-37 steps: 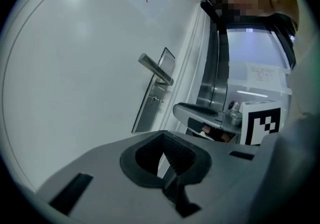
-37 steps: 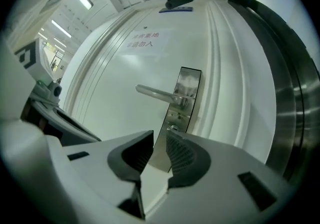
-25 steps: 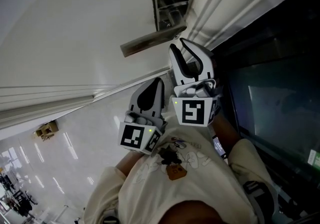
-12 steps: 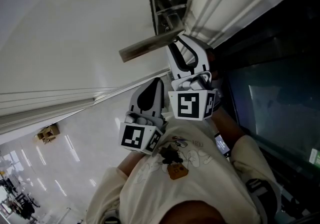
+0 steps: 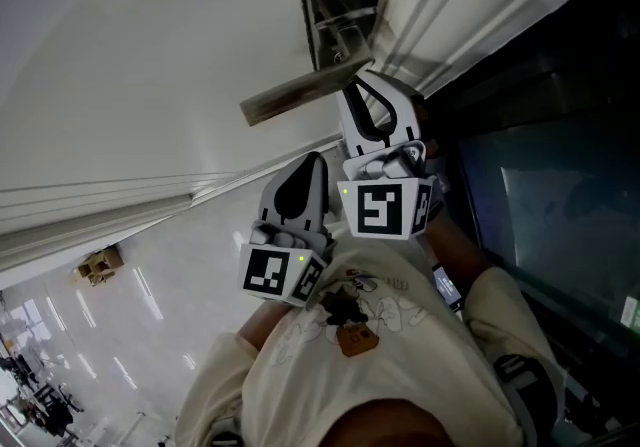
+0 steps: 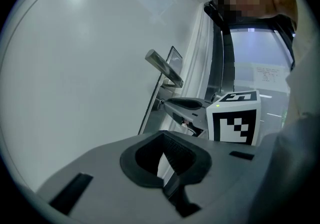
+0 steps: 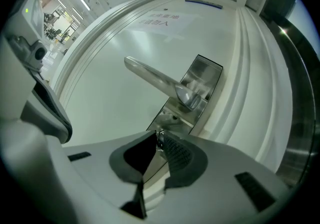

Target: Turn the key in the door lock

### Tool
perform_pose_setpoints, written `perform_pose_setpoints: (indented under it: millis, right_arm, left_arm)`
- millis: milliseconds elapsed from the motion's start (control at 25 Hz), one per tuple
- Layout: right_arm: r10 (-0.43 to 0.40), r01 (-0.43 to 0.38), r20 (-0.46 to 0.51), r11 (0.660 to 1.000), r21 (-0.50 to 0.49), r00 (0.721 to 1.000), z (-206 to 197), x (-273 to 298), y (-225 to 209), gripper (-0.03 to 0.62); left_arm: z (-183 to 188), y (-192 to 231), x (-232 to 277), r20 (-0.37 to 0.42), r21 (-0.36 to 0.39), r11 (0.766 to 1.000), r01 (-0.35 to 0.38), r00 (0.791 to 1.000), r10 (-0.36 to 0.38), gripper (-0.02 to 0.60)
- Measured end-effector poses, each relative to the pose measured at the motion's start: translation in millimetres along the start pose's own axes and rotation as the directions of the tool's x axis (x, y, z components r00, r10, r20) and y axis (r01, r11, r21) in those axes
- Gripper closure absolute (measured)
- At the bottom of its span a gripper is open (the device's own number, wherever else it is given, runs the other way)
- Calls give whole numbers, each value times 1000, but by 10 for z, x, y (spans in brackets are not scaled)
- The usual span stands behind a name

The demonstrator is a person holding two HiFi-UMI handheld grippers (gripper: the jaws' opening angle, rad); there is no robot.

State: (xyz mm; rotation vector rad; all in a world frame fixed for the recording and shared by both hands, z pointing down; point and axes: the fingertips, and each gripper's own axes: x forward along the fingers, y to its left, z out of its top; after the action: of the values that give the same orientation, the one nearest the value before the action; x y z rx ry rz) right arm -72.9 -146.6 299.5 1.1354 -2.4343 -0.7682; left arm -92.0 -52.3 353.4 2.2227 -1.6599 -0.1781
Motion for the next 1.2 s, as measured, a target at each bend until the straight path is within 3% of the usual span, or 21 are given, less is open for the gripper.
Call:
perform_pose_setpoints:
  millis: [280,440,600,800,920,1200]
  right_arm:
    - [-16,15,9,998,57,1000,-2,0,-21,568]
    - [-13,8,30,989,149,999,-3,2,-32,568]
    - [1,-15,47,954,300,999,-6,0,-56,568]
    - [7,-33,65,909,416,998,-14,-3,-79,568]
    - [11,-54,87,861,506,996,-16,-4,-98,568]
    - [32,-140,163,691,709,986,-54,-12,-148,563]
  left_arm:
    - [-28,33,-29,-10,-3,1000,-9,1000,9,577]
    - [-32,27,-35,-11,-4,1000,-4,1000,4,577]
    - [-29,31,-44,-12,-4,1000,-3,1000,3,576]
    - [-42,10,-23,-20,-5,1000,10,1000,-10,577]
    - [-40,1,-12,-23,0,1000,14,1000,-14,577]
    - [-50,-14,-8,-33,7,1000,23,999,-23,577]
